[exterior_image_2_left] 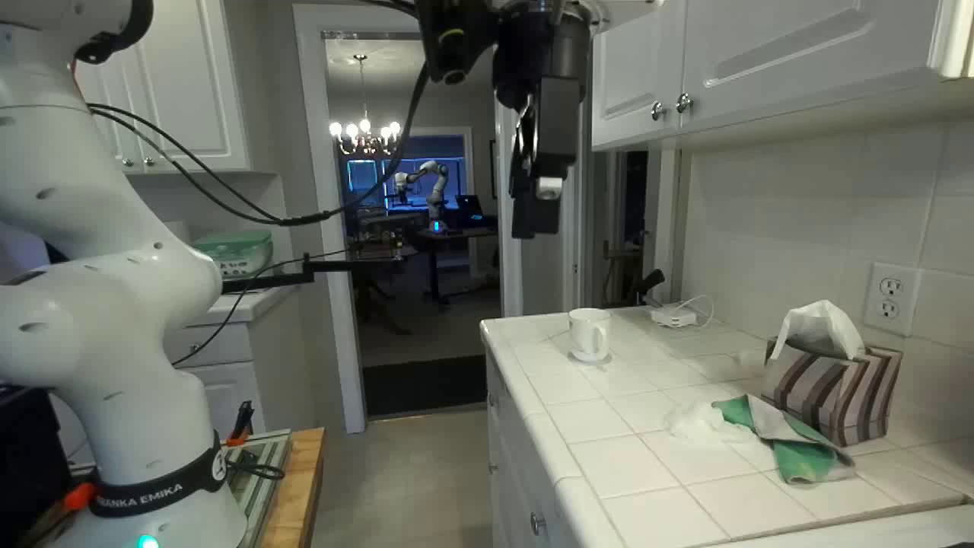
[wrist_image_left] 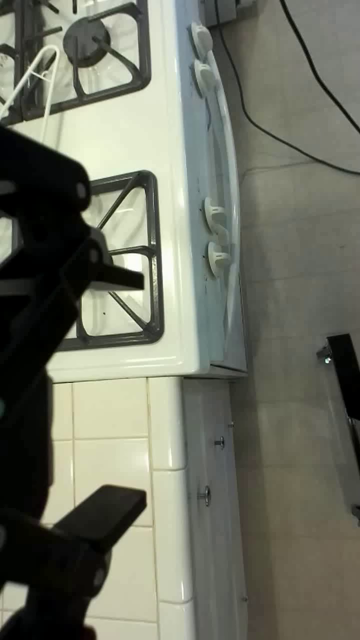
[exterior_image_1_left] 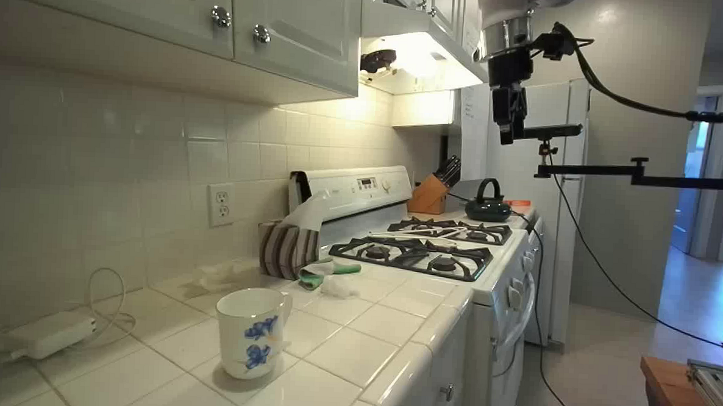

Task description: Open the cabinet and take out a bottle from the cabinet

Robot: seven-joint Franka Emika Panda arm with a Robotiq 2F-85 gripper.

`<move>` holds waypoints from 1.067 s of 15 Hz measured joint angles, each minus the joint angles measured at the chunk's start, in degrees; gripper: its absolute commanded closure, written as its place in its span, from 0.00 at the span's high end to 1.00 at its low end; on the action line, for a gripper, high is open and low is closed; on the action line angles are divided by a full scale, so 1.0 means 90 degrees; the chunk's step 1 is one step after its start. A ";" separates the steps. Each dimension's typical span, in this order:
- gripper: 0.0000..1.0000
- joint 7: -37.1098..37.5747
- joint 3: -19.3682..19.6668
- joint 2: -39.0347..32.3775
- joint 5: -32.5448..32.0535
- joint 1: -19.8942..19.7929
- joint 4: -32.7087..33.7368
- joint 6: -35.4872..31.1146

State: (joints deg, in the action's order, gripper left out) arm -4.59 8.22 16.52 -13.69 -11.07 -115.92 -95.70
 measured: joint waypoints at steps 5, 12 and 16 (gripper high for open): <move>1.00 -0.0020 -0.0046 0.0021 -0.0001 0.0128 0.0000 -0.0182; 1.00 -0.0236 -0.0810 0.0448 -0.0315 0.0872 0.0027 -0.0664; 1.00 -0.0411 -0.1240 0.0789 -0.0799 0.1221 0.0193 -0.0831</move>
State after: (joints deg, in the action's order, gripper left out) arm -8.29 -2.94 23.62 -20.88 -0.08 -114.18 -103.18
